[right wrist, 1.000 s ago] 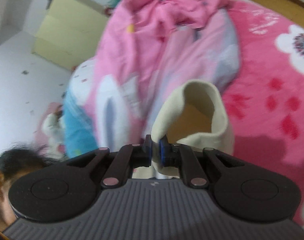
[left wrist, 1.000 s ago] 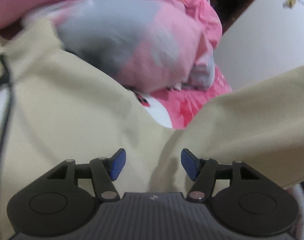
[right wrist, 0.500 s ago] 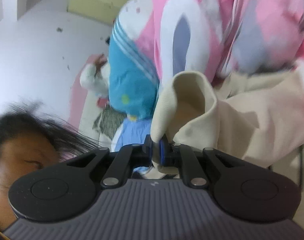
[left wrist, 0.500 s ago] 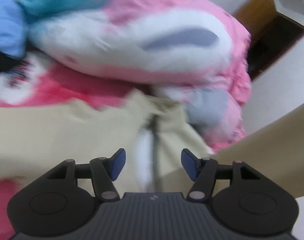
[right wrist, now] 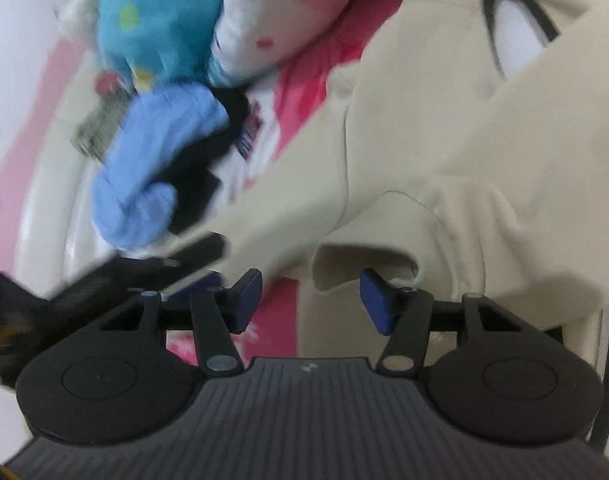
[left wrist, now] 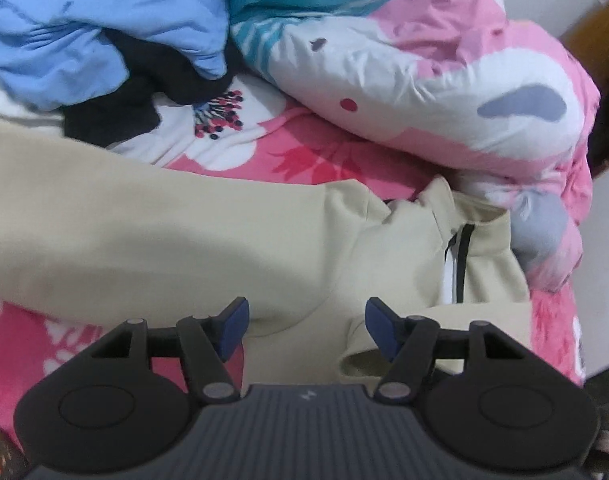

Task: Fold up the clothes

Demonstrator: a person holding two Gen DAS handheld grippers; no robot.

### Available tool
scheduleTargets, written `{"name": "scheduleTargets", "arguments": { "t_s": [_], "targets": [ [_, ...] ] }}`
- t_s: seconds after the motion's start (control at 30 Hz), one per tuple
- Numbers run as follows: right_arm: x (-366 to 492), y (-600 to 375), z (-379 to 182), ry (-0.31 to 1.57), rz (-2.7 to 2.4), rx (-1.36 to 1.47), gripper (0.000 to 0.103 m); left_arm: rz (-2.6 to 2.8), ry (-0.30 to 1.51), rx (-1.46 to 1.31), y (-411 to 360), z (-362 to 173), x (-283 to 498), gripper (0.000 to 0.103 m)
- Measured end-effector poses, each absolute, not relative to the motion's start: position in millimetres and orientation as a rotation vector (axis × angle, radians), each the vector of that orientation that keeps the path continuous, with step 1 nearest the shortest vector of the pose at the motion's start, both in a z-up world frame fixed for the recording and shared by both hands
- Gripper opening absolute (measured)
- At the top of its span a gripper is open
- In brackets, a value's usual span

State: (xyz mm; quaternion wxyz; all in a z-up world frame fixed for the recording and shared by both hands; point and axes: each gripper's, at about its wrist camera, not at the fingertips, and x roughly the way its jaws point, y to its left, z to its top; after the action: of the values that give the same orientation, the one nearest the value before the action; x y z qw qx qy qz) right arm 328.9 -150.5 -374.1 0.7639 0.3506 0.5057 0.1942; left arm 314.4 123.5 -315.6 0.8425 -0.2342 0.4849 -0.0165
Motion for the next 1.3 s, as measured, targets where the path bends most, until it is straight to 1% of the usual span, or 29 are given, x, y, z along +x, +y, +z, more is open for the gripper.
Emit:
{"name": "scheduleTargets", "arguments": {
  "t_s": [0.1,0.27,0.43,0.63,0.67,0.7,0.73,0.77,0.8,0.83,0.9,0.97,1.03,1.07,1.1,1.13,1.2,1.23,1.3],
  "targets": [
    [308,-186,-360,1.036,0.373,0.78,0.054,-0.08,1.038,-0.443,107,-319,322,0.065],
    [270,-268,-344,0.999,0.177,0.717,0.054,-0.168,1.022,-0.288,62,-314,330,0.066],
    [247,-341,-351,0.998,-0.031,0.621,0.052,-0.218,1.051,-0.215,31,-316,330,0.066],
    [232,-376,-362,0.997,-0.057,0.689,0.052,-0.269,1.091,0.072,2,-334,319,0.065],
    [231,-376,-365,1.006,-0.049,0.699,0.052,-0.274,1.105,0.103,-1,-339,318,0.063],
    [233,-373,-369,1.016,-0.038,0.704,0.052,-0.278,1.118,0.134,-3,-344,318,0.059],
    [234,-370,-372,1.025,-0.027,0.709,0.052,-0.255,1.139,0.161,-3,-351,319,0.049],
    [235,-367,-376,1.035,-0.015,0.715,0.052,-0.203,1.171,0.18,3,-357,321,0.044],
    [236,-364,-380,1.044,-0.004,0.72,0.052,-0.145,1.206,0.194,9,-363,322,0.034],
    [237,-361,-383,1.052,0.006,0.723,0.052,-0.09,1.239,0.189,18,-367,323,0.03],
    [236,-359,-385,1.065,0.019,0.722,0.052,0.012,1.292,0.135,42,-368,319,0.03],
    [235,-361,-388,1.084,0.02,0.722,0.052,0.069,1.302,0.094,58,-358,311,0.03],
    [235,-362,-389,1.097,0.026,0.723,0.052,0.099,1.282,0.055,69,-342,305,0.03],
    [236,-363,-390,1.1,0.03,0.722,0.052,0.076,1.239,0.029,68,-329,302,0.03],
    [237,-363,-390,1.104,0.036,0.717,0.052,0.031,1.193,0.006,63,-319,302,0.032],
    [239,-362,-390,1.106,0.044,0.706,0.052,-0.022,1.148,-0.013,57,-309,304,0.038],
    [241,-359,-391,1.109,0.061,0.697,0.052,-0.164,1.092,-0.028,36,-302,312,0.042],
    [241,-357,-391,1.11,0.068,0.693,0.052,-0.232,1.082,-0.02,23,-305,316,0.042],
    [239,-355,-390,1.114,0.069,0.658,0.052,-0.291,1.119,0.038,-1,-325,320,0.042]
  ]
}}
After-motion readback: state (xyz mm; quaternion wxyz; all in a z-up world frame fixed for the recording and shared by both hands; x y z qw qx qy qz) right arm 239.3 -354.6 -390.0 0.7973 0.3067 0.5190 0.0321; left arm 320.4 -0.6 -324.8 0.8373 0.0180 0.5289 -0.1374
